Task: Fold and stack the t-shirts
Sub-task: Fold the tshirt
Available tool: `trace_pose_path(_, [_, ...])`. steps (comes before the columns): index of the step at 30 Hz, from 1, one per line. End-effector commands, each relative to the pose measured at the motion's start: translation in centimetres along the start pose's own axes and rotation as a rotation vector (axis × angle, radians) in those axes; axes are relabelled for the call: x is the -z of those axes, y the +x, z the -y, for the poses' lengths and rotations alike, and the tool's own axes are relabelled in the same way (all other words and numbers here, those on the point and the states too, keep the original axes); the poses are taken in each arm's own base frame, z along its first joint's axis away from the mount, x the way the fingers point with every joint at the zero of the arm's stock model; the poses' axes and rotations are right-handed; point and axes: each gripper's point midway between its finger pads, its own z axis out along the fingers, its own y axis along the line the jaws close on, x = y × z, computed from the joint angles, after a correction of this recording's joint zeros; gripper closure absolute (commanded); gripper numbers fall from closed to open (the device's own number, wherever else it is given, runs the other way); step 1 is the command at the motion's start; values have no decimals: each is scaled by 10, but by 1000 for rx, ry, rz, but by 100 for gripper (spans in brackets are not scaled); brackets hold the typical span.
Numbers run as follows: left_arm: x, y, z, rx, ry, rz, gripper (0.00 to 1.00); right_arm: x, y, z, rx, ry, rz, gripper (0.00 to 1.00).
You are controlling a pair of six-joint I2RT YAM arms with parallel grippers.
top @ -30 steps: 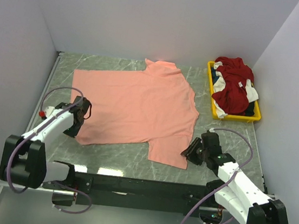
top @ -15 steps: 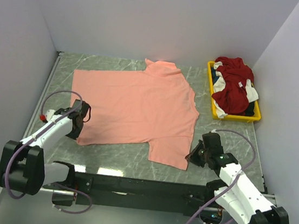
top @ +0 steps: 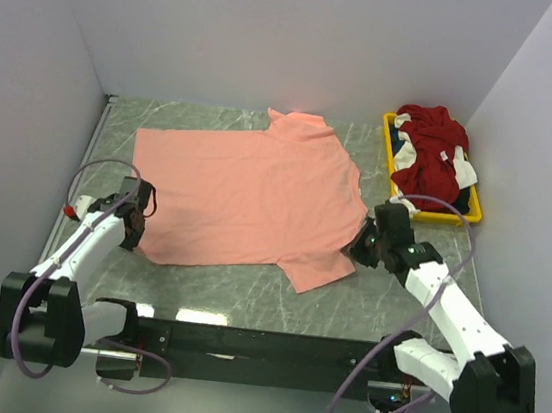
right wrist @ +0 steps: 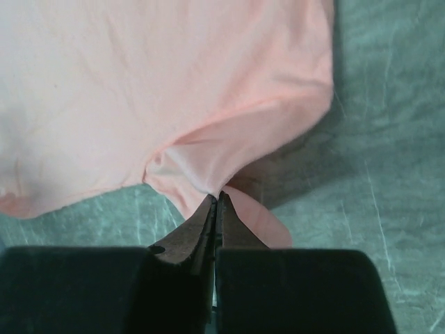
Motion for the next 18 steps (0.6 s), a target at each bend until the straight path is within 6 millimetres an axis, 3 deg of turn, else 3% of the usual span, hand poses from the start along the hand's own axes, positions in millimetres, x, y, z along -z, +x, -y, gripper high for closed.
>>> trace_pose_path(1, [5, -12, 28, 6, 66, -6, 99, 3, -36, -29, 41, -41, 73, 100])
trace_pose_path(10, [-3, -24, 69, 8, 79, -29, 99, -30, -86, -64, 35, -31, 46, 100])
trace_pose_path(18, [-26, -25, 87, 17, 52, -81, 99, -52, -126, -87, 12, -32, 34, 100])
